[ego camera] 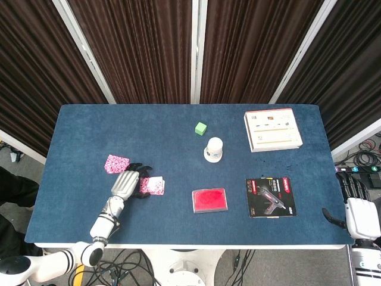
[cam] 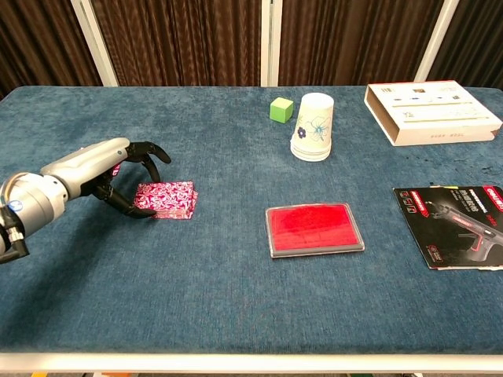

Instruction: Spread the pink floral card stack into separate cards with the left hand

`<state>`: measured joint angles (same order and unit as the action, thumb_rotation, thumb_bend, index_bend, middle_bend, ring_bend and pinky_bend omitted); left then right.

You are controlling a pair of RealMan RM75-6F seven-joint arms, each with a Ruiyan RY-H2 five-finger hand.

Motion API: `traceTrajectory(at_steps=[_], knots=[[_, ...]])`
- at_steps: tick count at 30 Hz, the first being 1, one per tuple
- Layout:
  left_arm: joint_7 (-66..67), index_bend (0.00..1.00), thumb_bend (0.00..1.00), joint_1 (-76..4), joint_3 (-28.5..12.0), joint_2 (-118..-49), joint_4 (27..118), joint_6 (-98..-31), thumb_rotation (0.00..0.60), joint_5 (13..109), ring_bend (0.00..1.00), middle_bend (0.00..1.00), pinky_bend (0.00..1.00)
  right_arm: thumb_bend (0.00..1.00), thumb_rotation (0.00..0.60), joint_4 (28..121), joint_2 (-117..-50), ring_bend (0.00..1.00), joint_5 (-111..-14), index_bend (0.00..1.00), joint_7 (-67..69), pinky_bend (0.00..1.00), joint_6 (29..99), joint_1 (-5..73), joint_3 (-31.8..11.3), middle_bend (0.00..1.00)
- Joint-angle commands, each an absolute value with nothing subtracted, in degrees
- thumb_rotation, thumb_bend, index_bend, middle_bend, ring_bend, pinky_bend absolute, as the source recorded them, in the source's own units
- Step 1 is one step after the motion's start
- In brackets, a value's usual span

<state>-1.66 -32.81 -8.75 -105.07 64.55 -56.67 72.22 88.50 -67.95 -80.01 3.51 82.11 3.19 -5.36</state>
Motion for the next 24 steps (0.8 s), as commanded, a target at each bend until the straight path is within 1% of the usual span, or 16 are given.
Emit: traceTrajectory(at_steps=[1,6,13,17,24], knots=[[-1.60,0.25,0.17,-32.81,-8.56,-105.15,64.40,-56.62,0.600,72.41,0.11,0.37,0.11,0.15,0.600,88.49,-67.96,0.00,-80.03,0.00,3.51,0.00,82.12,3.19,-5.36,0.00],[-1.64,0.26,0.18,-32.86,-8.53,-105.36,64.12,-56.57,0.600,72.53,0.11,0.40,0.11,0.15,0.600,88.43,-67.94,0.00,-79.96,0.00,3.58,0.00,82.14,3.14,-5.37,0.00],[-1.89,0.27,0.19,-32.93,-8.83,-105.54,63.91,-56.85,0.600,72.67,0.11,0.41,0.11,0.15,0.600,88.19,-68.03,0.00,-79.96,0.00,3.77,0.00,82.11,3.12,-5.37,0.00],[-2.02,0.28,0.20,-32.79,-8.84,-105.66,63.89,-57.31,0.600,72.86,0.12,0.43,0.11,0.15,0.600,88.14,-68.05,0.00,-79.89,0.00,3.78,0.00,82.00,3.17,-5.40,0.00],[-3.57,0.29,0.21,-32.66,-8.52,-105.65,63.77,-57.92,0.600,74.04,0.13,0.44,0.11,0.15,0.600,88.39,-67.97,0.00,-79.73,0.00,3.54,0.00,81.83,3.28,-5.50,0.00]])
